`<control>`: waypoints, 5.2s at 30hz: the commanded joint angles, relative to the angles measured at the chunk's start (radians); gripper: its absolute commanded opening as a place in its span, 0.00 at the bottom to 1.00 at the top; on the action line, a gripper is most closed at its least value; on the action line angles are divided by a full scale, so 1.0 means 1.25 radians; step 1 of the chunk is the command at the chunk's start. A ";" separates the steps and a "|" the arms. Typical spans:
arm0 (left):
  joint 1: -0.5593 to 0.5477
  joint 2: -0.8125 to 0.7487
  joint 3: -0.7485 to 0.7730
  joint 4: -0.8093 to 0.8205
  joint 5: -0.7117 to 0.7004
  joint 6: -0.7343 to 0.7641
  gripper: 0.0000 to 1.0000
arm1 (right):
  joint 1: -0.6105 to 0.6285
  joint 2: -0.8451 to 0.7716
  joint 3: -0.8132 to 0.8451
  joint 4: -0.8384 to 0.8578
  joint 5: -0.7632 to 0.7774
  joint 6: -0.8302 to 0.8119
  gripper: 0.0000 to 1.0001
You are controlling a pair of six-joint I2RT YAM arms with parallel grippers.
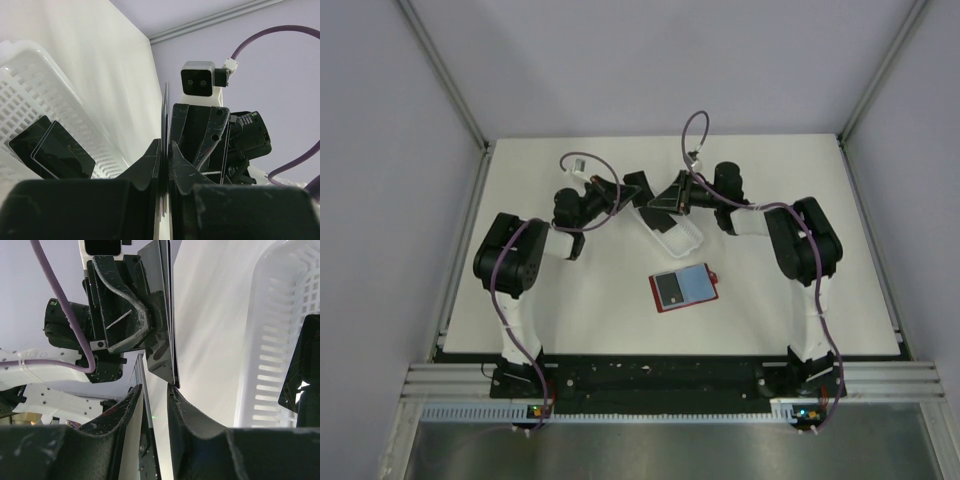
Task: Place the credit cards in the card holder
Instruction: Pick up the credit card from the storage box.
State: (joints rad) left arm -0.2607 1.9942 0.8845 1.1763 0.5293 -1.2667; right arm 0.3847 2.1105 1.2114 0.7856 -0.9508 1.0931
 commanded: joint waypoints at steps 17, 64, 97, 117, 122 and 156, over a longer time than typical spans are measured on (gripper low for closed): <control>0.000 -0.060 -0.007 0.079 0.004 -0.024 0.00 | 0.006 -0.006 0.003 0.013 0.015 -0.031 0.27; -0.001 0.002 -0.017 0.123 0.018 -0.056 0.29 | -0.011 -0.001 -0.033 0.073 0.033 -0.006 0.00; -0.006 0.085 0.052 0.000 -0.007 0.022 0.52 | -0.057 -0.038 -0.040 -0.259 0.142 -0.266 0.00; -0.005 0.068 0.077 -0.103 -0.017 0.086 0.61 | -0.056 -0.158 -0.046 -0.411 0.208 -0.404 0.00; -0.005 0.065 0.080 -0.105 -0.015 0.087 0.62 | -0.056 -0.180 -0.043 -0.447 0.221 -0.433 0.00; -0.009 -0.172 0.115 -0.437 -0.065 0.276 0.95 | -0.056 -0.350 -0.121 -0.366 0.198 -0.330 0.00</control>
State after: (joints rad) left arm -0.2691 1.8664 1.0306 0.6701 0.4557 -0.9707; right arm 0.3218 1.7378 1.0897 0.2104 -0.6403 0.6010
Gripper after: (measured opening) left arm 0.942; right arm 0.005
